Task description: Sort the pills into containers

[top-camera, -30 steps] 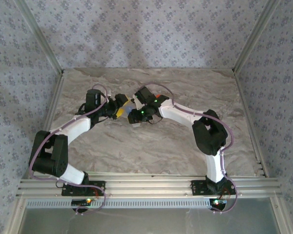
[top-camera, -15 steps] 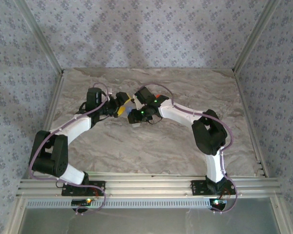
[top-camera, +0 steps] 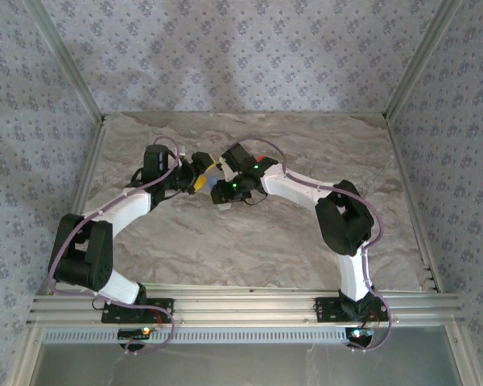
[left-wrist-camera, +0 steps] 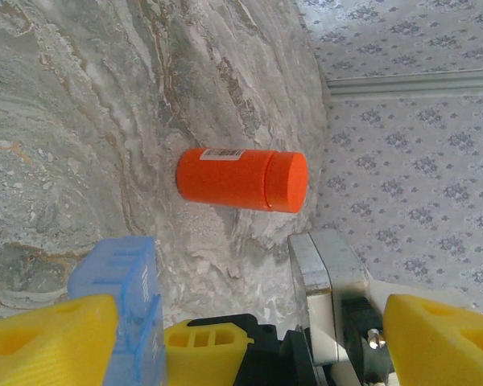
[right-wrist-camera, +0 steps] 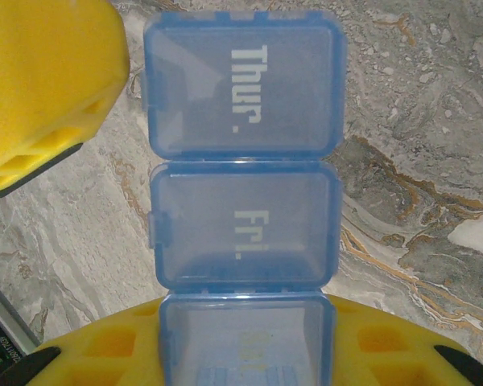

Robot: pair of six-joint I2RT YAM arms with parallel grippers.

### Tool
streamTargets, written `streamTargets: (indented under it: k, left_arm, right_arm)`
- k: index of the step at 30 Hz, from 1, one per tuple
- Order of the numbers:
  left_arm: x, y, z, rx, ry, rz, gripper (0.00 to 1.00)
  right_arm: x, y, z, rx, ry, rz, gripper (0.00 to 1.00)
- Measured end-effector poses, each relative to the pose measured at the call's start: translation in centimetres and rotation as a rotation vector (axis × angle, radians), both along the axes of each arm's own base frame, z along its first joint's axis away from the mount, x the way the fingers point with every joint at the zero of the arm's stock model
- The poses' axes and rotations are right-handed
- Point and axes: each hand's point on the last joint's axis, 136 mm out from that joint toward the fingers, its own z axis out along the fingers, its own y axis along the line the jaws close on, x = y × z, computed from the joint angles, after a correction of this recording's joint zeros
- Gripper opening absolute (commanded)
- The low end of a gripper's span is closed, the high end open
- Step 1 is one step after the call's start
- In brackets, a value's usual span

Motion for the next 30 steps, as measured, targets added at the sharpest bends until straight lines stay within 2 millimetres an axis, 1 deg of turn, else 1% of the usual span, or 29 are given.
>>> streamTargets:
  k: [12,20,26,30]
  left_arm:
    - [-0.1,0.1,-0.3,0.016,0.000,-0.001,0.86]
    - [-0.5,0.0,-0.5,0.023,0.016,-0.009,0.86]
    - [-0.9,0.1,0.2,0.025,0.002,-0.012,0.87]
    - [-0.9,0.1,0.3,0.024,0.001,-0.012,0.87]
  right_arm:
    - [0.1,-0.1,-0.2,0.001,0.017,-0.021,0.32]
    - [0.4,-0.3,-0.5,-0.001,0.026,-0.039,0.33]
    - [1.1,-0.4,-0.4,0.010,0.021,-0.055,0.33]
    - [1.3,-0.2,-0.4,0.015,0.016,-0.055,0.33]
